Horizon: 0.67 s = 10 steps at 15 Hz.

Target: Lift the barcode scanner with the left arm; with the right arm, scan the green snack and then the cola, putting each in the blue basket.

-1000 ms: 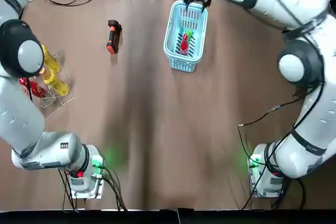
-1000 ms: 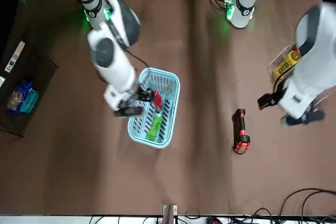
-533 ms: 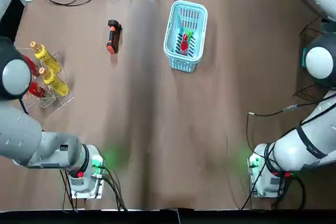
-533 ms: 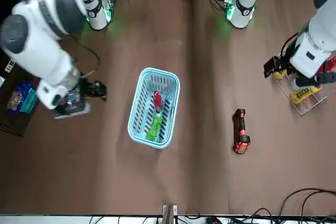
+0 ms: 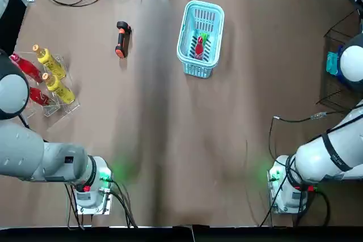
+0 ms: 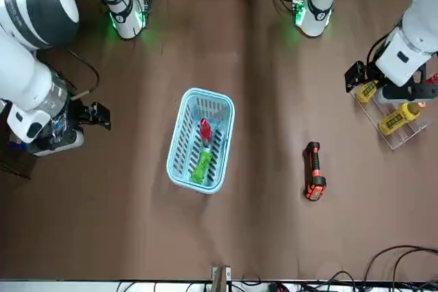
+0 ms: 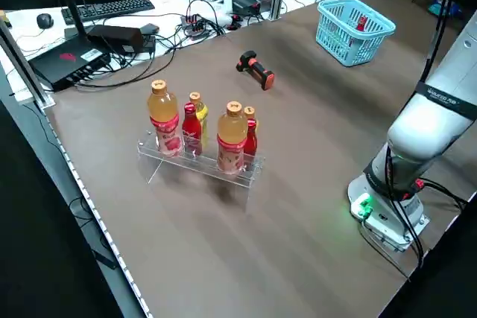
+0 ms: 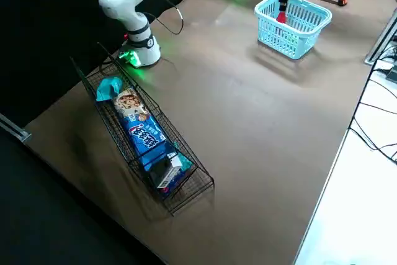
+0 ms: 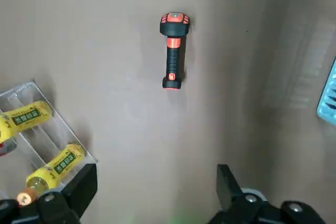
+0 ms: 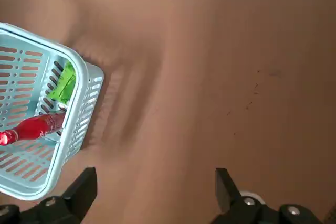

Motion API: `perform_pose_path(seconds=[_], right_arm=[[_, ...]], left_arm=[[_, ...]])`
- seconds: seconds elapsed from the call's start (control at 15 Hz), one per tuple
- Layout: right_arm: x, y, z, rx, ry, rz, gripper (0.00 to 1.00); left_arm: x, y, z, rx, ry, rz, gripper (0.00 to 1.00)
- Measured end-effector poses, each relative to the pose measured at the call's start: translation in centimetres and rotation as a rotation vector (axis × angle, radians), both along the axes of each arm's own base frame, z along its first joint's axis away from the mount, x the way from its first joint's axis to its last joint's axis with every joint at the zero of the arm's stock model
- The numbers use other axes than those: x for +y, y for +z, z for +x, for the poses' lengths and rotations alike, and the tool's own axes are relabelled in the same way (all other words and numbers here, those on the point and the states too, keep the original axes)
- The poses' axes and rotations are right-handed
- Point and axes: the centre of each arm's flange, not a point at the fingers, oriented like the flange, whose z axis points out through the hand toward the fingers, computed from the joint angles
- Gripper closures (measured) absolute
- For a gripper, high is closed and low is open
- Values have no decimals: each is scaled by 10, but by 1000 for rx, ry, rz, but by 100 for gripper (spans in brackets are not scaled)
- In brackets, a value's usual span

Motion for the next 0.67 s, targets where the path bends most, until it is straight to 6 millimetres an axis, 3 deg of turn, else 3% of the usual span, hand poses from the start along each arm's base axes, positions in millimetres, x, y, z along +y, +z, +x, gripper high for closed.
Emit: perform_pose_path(seconds=[0.27,0.67], right_arm=[[-12,11,-6,-2,-16,-8,0],[-62,42,-27,-16,-76,-41,0]], left_arm=[[-13,0,-3,-4,-31,22,0],[-11,2,-2,-9,-29,29,0]])
